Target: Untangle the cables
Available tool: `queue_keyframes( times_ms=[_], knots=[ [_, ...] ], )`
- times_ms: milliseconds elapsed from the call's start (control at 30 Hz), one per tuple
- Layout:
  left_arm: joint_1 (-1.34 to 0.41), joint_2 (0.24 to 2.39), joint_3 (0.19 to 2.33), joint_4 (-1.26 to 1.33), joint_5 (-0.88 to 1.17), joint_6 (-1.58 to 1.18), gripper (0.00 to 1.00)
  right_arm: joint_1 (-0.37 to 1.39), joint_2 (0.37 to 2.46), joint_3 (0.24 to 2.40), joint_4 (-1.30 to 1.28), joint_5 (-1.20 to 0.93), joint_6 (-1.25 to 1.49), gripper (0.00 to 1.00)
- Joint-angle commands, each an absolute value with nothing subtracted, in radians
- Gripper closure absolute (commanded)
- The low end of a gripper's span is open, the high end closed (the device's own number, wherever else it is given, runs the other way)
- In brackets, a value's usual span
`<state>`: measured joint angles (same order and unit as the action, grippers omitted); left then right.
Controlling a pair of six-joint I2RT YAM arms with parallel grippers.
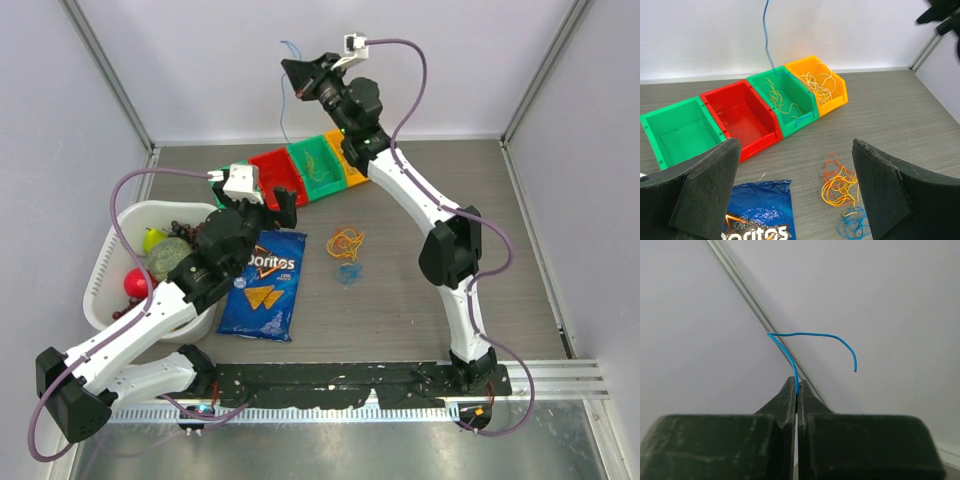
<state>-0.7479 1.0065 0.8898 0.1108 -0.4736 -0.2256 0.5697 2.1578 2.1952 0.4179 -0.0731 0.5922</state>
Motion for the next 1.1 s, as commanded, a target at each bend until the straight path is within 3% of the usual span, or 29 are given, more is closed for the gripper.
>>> queue_keyframes(
  times_ms=[0,500,1067],
  knots=[
    [-0.75,0.969,0.879,0.181,-0.522,-0.204,0.02,0.6,2.187,2.281,0.451,-0.069,0.548,0.99],
    [-0.742,0.963,0.881,0.178,-0.514,-0.215,0.02,0.65,2.197,2.465,0.38,-0.003,0.417,1.0],
    [-0.732,0.951,0.882,0.176,-0.512,-0.216,0.02,0.65,2.374,2.474,0.445,0.038,0.39,0.99]
  ],
)
